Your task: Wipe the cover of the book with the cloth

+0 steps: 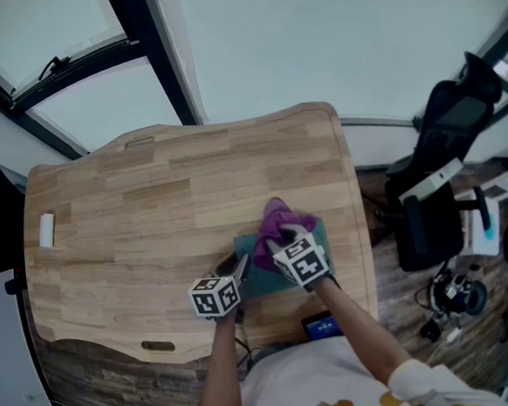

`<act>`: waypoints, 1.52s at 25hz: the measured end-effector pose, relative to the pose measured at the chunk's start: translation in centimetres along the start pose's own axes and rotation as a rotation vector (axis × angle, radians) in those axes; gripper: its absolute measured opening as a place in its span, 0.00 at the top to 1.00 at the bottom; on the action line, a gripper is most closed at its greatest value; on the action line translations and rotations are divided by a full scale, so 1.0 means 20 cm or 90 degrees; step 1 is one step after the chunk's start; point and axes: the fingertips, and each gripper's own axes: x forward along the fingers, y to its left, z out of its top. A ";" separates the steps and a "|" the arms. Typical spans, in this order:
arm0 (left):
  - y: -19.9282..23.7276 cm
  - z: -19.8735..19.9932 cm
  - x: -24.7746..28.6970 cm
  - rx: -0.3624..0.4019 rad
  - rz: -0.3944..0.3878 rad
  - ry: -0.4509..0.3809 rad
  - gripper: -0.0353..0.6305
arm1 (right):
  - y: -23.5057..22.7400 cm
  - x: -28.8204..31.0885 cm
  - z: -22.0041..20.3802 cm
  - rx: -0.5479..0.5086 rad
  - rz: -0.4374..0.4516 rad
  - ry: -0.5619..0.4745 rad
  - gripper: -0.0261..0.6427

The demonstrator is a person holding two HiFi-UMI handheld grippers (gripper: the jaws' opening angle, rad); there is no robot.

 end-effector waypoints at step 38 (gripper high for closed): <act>0.01 0.01 0.00 -0.026 -0.022 0.014 0.77 | 0.24 0.10 0.09 -0.087 0.076 0.002 0.85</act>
